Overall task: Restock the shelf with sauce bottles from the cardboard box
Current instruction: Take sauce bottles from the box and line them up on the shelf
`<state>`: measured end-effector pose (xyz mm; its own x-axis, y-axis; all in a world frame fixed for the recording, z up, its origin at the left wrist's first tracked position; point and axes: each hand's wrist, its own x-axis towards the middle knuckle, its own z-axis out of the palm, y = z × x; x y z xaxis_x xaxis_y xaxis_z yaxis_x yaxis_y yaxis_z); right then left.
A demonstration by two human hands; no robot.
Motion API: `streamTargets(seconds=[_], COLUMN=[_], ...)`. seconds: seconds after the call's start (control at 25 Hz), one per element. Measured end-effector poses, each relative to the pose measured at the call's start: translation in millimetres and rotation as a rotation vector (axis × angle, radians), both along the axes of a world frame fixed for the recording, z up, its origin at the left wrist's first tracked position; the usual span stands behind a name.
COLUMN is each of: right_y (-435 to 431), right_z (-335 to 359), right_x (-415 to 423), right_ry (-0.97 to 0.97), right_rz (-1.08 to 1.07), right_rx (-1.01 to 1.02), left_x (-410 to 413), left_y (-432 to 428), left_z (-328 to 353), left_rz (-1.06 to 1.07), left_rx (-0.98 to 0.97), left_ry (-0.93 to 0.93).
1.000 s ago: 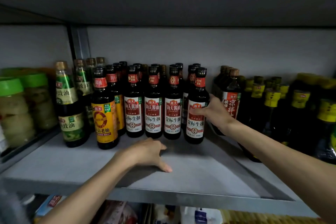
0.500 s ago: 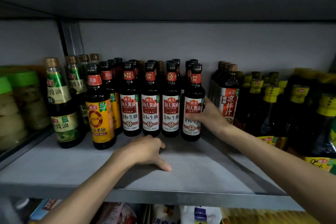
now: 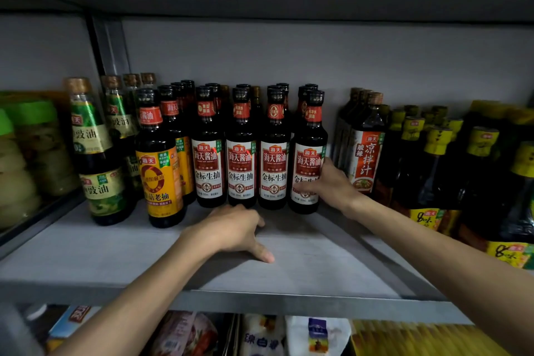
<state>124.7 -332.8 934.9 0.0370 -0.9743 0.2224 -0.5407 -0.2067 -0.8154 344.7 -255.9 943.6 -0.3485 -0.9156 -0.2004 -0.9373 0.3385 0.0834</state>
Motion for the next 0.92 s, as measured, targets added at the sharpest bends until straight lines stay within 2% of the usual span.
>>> streamTargets(seconds=[0.56, 0.92], right_y=[-5, 21], right_z=[2, 5], right_x=[5, 15], right_ry=[-0.003, -0.013], right_rz=[-0.072, -0.082], right_rx=[-0.012, -0.031], left_x=[3, 3], left_y=[2, 2], left_z=[0, -1], left_rz=[-0.017, -0.015], left_rx=[0.009, -0.003], left_ry=[-0.015, -0.008])
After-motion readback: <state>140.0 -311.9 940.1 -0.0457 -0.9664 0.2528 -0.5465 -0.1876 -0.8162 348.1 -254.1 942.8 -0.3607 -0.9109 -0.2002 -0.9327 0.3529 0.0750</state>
